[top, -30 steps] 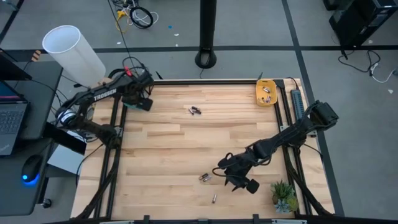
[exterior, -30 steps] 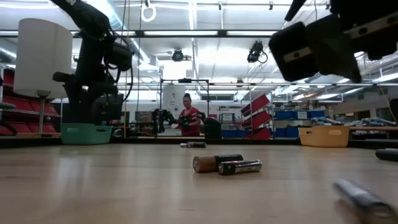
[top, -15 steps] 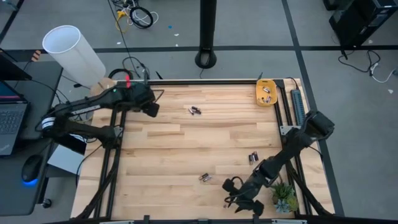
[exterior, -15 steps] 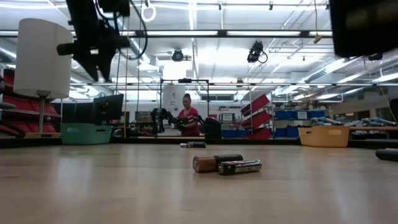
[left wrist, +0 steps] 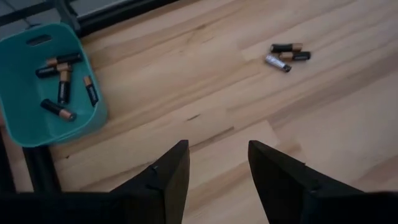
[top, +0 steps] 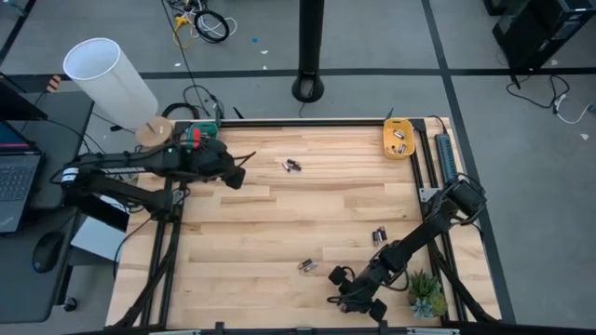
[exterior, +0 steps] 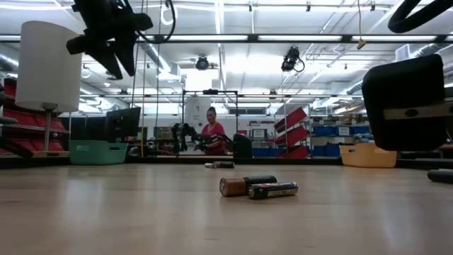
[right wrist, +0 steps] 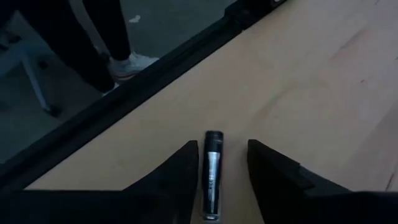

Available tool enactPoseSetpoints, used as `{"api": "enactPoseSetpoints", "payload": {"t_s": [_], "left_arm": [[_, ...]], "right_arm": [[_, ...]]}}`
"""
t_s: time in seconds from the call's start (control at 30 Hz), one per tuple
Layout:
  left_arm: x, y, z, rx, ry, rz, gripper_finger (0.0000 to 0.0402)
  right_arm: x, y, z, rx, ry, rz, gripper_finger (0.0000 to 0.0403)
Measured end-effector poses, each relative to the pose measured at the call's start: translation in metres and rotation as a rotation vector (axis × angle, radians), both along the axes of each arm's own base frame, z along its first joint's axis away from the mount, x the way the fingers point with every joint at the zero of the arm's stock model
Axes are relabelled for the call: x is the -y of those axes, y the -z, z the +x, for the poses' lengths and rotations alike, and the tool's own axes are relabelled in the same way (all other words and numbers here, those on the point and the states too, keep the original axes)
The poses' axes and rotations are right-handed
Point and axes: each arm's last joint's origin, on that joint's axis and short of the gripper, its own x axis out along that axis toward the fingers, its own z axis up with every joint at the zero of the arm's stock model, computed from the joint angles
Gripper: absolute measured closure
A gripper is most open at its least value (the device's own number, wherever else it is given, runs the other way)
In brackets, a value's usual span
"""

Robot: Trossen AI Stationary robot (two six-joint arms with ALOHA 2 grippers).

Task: Sort batteries
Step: Put the silver battery into the yellow bin

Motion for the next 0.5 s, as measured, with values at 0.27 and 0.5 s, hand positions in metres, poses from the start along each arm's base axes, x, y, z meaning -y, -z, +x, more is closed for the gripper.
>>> {"api": "enactPoseSetpoints", "payload": {"t_s": [0.27,0.5], "left_arm": [[0.000,-0.010,0.000,-0.003,0.052,0.032,0.0225],[0.003,-0.011,0.004,0.042,0.090,-0.060,0.0225]], "right_arm": [[0.013,0.002,0.008,-0.078,0.050,0.040,0.0376],[0.035,-0.016,0.014,-0.161,0.178,0.097,0.0380]]}}
